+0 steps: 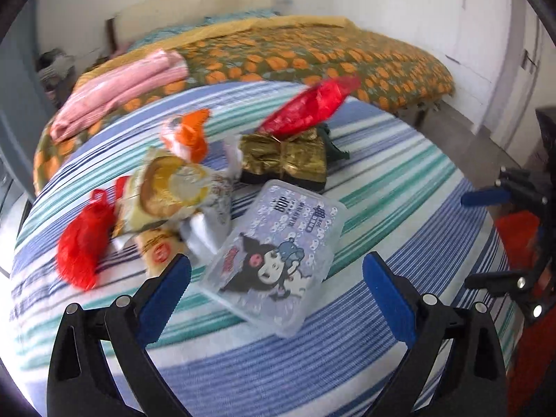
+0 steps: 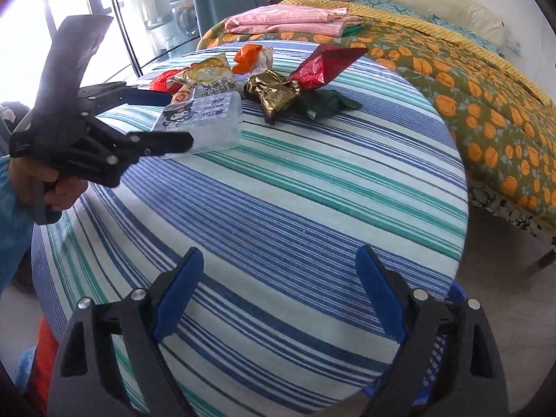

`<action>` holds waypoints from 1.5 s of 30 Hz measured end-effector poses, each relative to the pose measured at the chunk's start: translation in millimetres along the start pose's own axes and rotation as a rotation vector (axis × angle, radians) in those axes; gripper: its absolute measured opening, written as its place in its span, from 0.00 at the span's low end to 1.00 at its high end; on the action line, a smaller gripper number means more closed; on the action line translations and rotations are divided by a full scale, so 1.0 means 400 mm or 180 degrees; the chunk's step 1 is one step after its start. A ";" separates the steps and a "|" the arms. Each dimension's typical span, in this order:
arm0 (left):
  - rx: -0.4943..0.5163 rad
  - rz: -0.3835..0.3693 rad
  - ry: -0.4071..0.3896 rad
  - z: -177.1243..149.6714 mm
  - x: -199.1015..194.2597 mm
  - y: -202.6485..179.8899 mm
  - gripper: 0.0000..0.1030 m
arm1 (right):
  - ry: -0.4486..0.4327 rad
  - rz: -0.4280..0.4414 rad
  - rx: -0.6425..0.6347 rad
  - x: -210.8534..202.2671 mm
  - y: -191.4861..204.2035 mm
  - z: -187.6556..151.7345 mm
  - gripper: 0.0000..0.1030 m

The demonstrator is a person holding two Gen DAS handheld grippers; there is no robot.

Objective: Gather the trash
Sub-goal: 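Grasp the clear Kuromi plastic box with the left tool while the right tool returns to the table, then grasp the gold foil package with the right tool while the left tool holds the box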

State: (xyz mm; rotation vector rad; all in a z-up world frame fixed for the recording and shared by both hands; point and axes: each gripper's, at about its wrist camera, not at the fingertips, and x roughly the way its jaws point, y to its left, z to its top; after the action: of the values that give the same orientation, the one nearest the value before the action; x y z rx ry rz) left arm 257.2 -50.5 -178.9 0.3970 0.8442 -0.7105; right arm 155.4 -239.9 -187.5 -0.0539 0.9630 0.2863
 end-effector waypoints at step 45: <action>-0.1690 0.1176 0.0152 -0.199 -0.088 0.217 0.79 | 0.0008 -0.0292 0.0089 0.284 0.186 0.312 0.96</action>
State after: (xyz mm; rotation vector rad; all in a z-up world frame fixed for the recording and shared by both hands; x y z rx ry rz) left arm 259.6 71.1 -195.9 0.0840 0.9357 -0.1210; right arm 296.7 -122.4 -202.6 -0.0726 0.9639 0.1883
